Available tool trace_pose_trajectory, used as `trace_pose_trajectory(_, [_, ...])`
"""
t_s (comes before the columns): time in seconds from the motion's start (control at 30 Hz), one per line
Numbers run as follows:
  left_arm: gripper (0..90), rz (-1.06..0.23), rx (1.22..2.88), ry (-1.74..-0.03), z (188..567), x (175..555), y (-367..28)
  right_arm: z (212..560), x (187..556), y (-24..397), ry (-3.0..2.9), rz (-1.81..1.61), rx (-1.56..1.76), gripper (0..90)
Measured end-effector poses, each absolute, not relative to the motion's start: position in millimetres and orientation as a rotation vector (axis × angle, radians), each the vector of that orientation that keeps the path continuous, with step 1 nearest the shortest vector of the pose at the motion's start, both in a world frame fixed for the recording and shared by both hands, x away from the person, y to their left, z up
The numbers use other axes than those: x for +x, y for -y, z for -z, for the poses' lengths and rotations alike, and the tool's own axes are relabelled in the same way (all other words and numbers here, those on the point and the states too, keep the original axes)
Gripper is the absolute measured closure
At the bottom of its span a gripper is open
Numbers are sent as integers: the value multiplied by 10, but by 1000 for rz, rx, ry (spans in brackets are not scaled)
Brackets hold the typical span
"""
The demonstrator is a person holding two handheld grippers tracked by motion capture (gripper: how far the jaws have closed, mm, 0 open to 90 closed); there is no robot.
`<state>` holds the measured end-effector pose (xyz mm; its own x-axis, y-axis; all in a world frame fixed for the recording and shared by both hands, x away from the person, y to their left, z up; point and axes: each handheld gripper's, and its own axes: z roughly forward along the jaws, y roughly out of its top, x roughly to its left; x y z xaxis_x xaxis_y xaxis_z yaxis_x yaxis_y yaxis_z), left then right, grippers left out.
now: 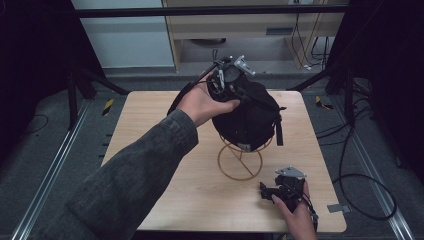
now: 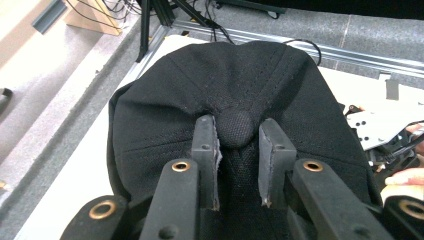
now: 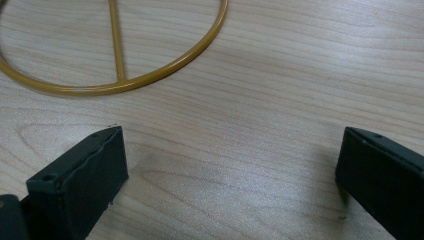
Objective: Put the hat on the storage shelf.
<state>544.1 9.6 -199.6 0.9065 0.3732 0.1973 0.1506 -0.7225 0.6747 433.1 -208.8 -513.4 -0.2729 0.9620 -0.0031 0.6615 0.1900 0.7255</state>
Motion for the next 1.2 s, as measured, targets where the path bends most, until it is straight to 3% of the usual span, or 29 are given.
trace_pose_trajectory(1.2, [704,-376,2431,-387,2448,5450,-36,5134,4332,2090,-2008,-858,1511,3])
